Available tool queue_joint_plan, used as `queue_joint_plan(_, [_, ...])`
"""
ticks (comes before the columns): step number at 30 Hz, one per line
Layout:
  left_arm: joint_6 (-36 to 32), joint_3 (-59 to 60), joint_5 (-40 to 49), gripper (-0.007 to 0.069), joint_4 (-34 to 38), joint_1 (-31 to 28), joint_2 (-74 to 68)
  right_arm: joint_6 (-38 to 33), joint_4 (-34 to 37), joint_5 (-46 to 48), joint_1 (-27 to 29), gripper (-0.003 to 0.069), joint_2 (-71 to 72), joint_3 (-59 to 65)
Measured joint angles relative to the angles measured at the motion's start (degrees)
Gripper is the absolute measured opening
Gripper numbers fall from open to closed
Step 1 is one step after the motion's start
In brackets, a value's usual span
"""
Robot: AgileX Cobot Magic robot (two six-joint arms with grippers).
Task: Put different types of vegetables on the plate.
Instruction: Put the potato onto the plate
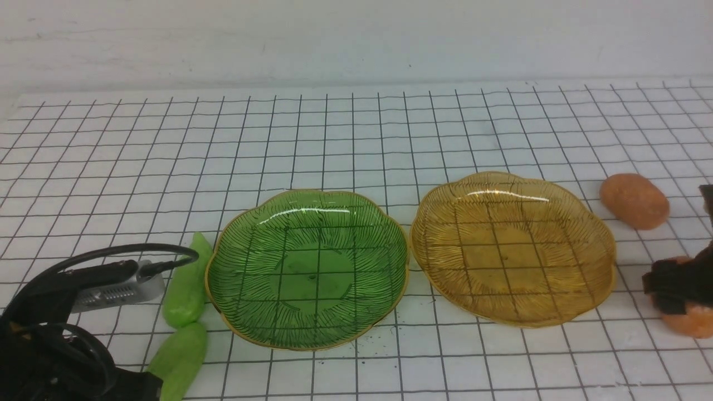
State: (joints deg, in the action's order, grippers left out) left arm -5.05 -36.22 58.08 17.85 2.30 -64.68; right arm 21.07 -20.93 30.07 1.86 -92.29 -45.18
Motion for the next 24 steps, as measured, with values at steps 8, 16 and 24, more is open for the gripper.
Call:
queue_joint_plan(8, [-0.71, 0.00, 0.00, -0.0004, -0.94, 0.00, 0.00, 0.44, 0.55, 5.57, 0.00, 0.0486, 0.21, -2.92])
queue_joint_plan(16, [-1.23, 0.00, 0.05, -0.0004, -1.13, 0.00, 0.00, -5.28, 13.66, 21.37, -0.33, 0.0486, 4.29, -17.85])
queue_joint_plan(24, [-1.46, 0.00, -0.22, 0.0008, -1.13, 0.00, 0.00, -22.66, 31.77, 14.49, -8.50, 0.0486, 1.30, -18.96])
